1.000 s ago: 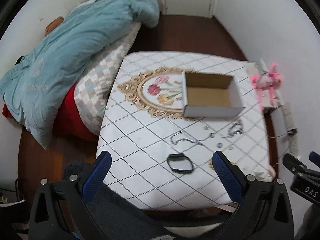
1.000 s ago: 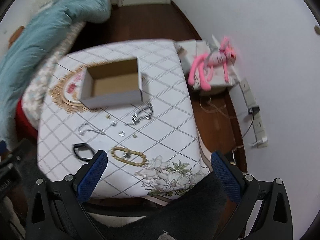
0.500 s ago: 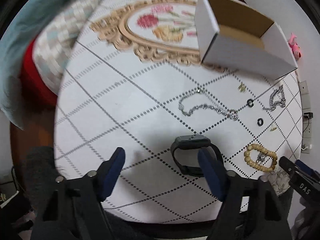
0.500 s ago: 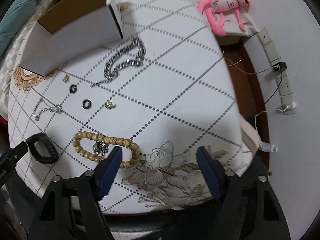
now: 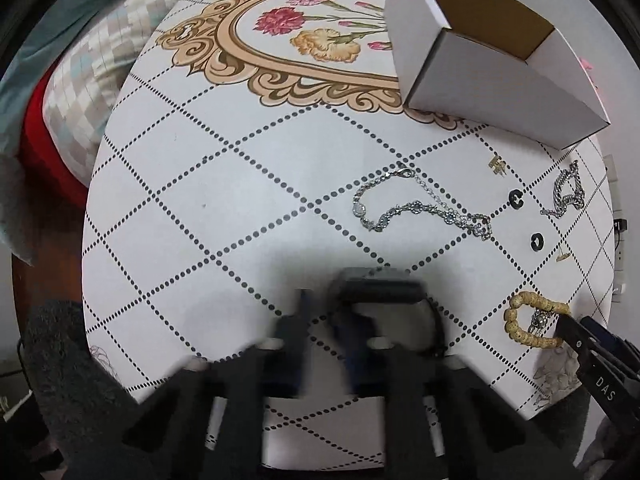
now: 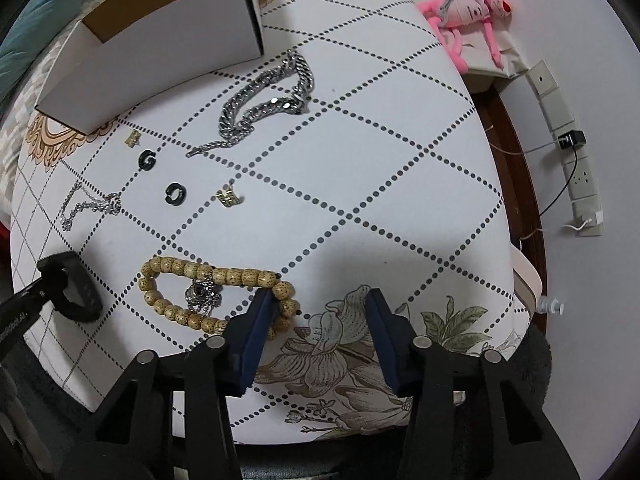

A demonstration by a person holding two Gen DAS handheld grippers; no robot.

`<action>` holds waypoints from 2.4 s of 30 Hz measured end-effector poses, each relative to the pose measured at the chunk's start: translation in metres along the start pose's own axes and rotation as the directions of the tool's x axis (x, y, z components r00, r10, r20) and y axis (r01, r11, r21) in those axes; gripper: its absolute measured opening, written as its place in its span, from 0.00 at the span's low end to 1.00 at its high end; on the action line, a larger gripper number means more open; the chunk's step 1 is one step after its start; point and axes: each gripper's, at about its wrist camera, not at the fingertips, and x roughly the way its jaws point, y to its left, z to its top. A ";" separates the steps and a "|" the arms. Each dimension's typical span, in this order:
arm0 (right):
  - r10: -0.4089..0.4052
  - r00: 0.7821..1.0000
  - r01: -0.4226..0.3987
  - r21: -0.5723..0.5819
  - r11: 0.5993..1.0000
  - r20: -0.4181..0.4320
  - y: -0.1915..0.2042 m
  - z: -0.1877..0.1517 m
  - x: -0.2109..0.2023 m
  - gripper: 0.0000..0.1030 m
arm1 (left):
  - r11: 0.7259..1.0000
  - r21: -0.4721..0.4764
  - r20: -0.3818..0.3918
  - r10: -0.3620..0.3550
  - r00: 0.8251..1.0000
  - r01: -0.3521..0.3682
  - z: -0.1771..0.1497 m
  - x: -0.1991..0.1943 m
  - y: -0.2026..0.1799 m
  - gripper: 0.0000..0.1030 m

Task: Organize jewelry
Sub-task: 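Grasp the black watch band with the left tool while the right tool grasps the wooden bead bracelet, then carry both items into the white box and open both tools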

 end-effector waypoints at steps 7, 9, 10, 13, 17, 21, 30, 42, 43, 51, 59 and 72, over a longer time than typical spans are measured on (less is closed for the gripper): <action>0.052 0.998 -0.052 0.016 0.999 0.023 0.013 -0.007 -0.010 0.09 | 0.998 0.040 0.052 0.037 0.998 -0.039 -0.017 -0.018 -0.005 0.02; 0.081 0.996 -0.082 0.019 0.996 0.039 0.012 -0.008 -0.016 0.09 | 0.997 0.051 0.081 0.045 0.996 -0.050 -0.023 -0.030 -0.006 0.02; 0.096 0.994 -0.097 0.020 0.995 0.049 0.012 -0.009 -0.021 0.09 | 0.997 0.053 0.090 0.046 0.995 -0.051 -0.025 -0.036 -0.006 0.02; 0.143 0.986 -0.145 0.013 0.989 0.081 0.013 -0.011 -0.040 0.09 | 0.997 0.063 0.128 0.037 0.991 -0.045 -0.032 -0.055 -0.011 0.02; 0.193 0.973 -0.191 -0.023 0.981 0.129 0.022 -0.012 -0.069 0.09 | 0.997 0.074 0.171 0.011 0.985 -0.024 -0.037 -0.075 -0.031 0.02; 0.223 0.961 -0.216 -0.056 0.975 0.166 0.025 -0.004 -0.091 0.09 | 0.997 0.080 0.214 -0.019 0.977 0.002 -0.031 -0.096 -0.045 0.02; 0.306 0.918 -0.284 -0.121 0.951 0.252 0.023 0.037 -0.145 0.09 | 0.992 0.086 0.299 -0.113 0.948 0.092 0.029 -0.129 -0.052 0.02; 0.368 0.886 -0.326 -0.185 0.927 0.284 0.052 0.146 -0.175 0.09 | 0.979 0.084 0.230 -0.199 0.953 0.185 0.132 -0.128 -0.065 0.02; 0.370 0.887 -0.331 -0.179 0.927 0.277 0.053 0.152 -0.172 0.09 | 0.978 0.077 0.218 -0.205 0.954 0.193 0.138 -0.124 -0.065 0.03; 0.385 0.902 -0.358 -0.161 0.920 0.197 0.063 0.203 -0.134 0.09 | 0.977 0.044 0.084 -0.213 0.973 0.210 0.179 -0.092 -0.073 0.10; 0.378 0.921 -0.363 -0.149 0.920 0.093 0.058 0.214 -0.096 0.30 | 0.989 0.037 0.140 -0.145 0.979 0.141 0.186 -0.097 -0.068 0.82; 0.052 0.972 0.001 -0.224 0.975 0.231 0.057 0.176 -0.082 0.99 | 0.999 0.027 0.276 0.027 0.961 -0.036 0.153 -0.093 -0.054 1.00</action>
